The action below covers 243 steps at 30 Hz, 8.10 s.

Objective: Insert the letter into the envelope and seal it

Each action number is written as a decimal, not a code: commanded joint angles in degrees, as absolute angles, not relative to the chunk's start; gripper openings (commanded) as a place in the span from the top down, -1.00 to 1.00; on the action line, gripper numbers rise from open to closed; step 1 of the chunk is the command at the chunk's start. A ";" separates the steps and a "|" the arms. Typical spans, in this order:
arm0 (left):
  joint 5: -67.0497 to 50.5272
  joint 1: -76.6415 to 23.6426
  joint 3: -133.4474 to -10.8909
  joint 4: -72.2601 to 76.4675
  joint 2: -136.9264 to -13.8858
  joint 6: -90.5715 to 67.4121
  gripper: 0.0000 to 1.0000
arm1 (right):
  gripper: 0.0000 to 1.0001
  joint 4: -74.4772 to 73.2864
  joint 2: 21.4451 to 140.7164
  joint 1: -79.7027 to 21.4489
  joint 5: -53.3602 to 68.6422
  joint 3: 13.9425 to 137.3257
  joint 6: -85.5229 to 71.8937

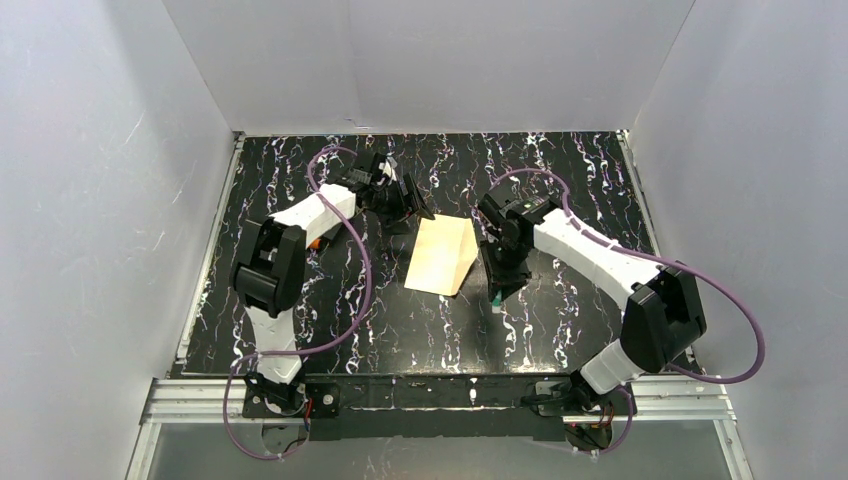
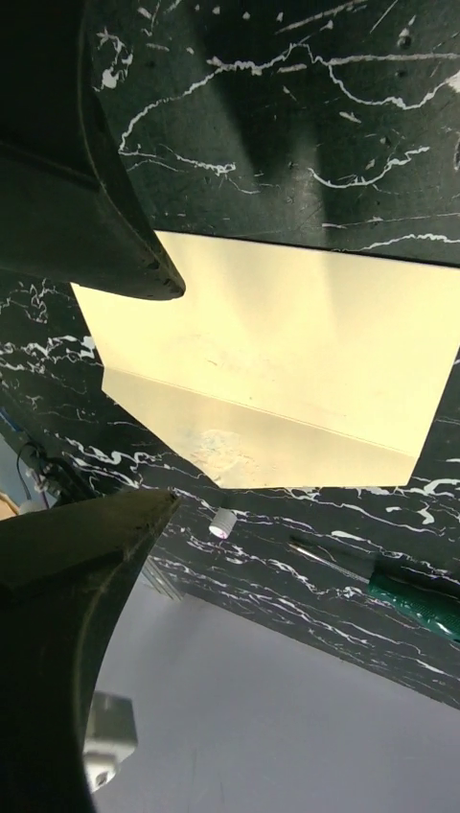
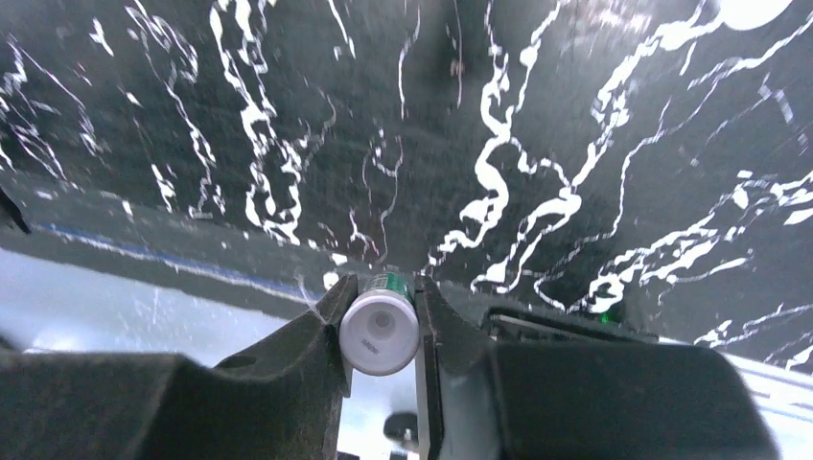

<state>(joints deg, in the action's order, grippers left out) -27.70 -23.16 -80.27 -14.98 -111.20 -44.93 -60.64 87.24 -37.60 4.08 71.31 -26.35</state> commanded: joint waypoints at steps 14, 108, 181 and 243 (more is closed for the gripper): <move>-14.67 -23.08 -78.96 -26.76 -105.23 -30.60 -0.62 | 0.85 -70.49 101.97 -34.91 0.47 70.20 -17.22; -24.63 -25.86 -83.10 -31.75 -121.35 -35.56 0.93 | 0.38 -28.27 118.24 -42.86 -14.45 81.59 -23.26; -44.06 -17.50 -82.63 -11.73 -136.47 -53.54 1.00 | 0.59 -19.54 114.27 -49.97 -11.47 67.46 -10.09; -43.99 -16.56 -90.11 -17.22 -138.95 -48.89 1.00 | 0.74 -36.46 117.79 -46.81 -11.04 73.11 -11.36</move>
